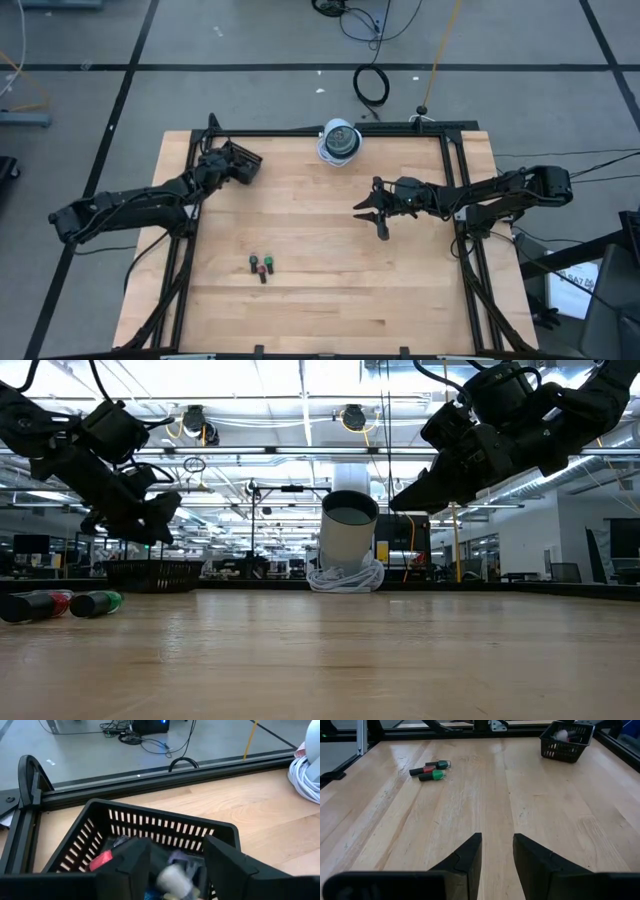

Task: Pick & Place Nail Polish
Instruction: Put the dark green nail polish bottle into the black basket

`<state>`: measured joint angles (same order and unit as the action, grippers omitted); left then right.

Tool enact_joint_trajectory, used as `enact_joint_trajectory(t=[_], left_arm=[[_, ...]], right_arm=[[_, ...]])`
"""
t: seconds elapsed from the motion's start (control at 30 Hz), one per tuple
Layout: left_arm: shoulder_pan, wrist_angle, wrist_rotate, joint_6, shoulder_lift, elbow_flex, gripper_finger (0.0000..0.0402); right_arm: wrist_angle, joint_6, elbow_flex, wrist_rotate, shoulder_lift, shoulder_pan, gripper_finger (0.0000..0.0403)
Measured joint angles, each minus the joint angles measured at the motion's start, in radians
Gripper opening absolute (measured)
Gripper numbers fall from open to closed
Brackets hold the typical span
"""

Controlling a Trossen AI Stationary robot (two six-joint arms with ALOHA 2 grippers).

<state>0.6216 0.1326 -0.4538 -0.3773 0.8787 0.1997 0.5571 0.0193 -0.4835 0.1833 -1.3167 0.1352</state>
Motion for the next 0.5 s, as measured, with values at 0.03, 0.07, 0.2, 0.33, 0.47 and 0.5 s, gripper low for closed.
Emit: enact_joint_trajectory(t=[0.03, 0.07, 0.2, 0.33, 0.47, 0.5], left_arm=[[0.0, 0.0, 0.0, 0.0, 0.0, 0.0, 0.0184], [0.0, 0.0, 0.0, 0.0, 0.0, 0.0, 0.0189], [0.0, 0.0, 0.0, 0.0, 0.0, 0.0, 0.0203], [0.0, 0.0, 0.0, 0.009, 0.0, 0.0, 0.0205], [0.0, -0.001, 0.025, 0.013, 0.0, 0.0, 0.0206], [0.0, 0.0, 0.053, 0.013, 0.0, 0.0, 0.0206]], right_arm=[[0.0, 0.0, 0.0, 0.0, 0.0, 0.0, 0.01], [0.0, 0.0, 0.0, 0.0, 0.0, 0.0, 0.01], [0.0, 0.0, 0.0, 0.0, 0.0, 0.0, 0.01], [0.0, 0.0, 0.0, 0.0, 0.0, 0.0, 0.01], [0.0, 0.0, 0.0, 0.0, 0.0, 0.0, 0.01], [0.0, 0.0, 0.0, 0.0, 0.0, 0.0, 0.01]])
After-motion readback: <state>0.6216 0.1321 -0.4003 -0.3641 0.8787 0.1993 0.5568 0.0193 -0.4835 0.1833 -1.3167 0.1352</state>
